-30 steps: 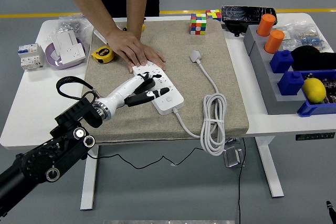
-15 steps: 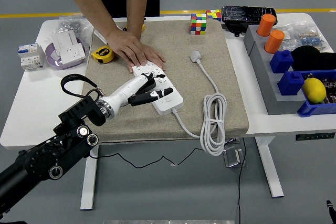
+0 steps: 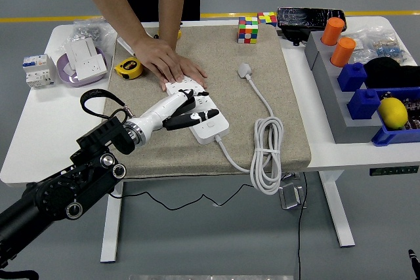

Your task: Pick up the plug,place it near the board,insert it into the board,press the button

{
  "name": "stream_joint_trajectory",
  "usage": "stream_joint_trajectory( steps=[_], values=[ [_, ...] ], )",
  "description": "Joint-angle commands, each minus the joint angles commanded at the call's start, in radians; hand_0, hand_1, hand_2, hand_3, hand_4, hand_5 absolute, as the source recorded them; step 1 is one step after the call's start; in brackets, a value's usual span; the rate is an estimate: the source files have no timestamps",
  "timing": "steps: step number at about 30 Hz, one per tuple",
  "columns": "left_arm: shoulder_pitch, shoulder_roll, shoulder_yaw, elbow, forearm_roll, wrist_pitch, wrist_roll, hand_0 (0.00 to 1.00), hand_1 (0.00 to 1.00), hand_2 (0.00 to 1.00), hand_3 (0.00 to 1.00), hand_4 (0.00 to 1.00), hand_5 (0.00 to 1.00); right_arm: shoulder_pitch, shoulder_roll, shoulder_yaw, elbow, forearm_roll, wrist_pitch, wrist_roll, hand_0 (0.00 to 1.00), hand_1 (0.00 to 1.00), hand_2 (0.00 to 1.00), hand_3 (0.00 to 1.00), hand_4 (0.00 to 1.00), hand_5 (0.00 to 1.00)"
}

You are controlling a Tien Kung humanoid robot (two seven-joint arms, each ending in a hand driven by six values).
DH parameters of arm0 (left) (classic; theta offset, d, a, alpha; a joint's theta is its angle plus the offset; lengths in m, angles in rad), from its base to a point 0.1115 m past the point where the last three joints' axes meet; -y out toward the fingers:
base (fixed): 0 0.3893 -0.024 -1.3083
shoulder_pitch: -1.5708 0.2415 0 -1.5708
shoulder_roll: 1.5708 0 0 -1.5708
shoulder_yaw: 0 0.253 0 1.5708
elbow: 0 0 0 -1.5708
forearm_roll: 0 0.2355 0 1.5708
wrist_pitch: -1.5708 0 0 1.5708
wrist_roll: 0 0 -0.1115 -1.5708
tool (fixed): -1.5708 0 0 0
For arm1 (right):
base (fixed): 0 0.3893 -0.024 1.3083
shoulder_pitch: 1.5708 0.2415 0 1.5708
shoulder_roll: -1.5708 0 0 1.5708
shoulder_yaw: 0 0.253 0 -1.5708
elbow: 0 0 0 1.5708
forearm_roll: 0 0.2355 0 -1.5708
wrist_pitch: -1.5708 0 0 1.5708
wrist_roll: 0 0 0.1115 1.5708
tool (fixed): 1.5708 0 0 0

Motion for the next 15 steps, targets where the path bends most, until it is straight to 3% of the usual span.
stream_joint_trajectory(
  steps=[15],
  values=[
    [-0.011,-0.007,0.007,0.045,0.029,0.007,-0.012,0.998,0.983,0.941,0.910,0.998,0.998,-0.005,-0.002,-0.005,0.000,0.001,0.000,0.000,0.946,0.885,0.830,0.848,0.998,0.998]
  ],
)
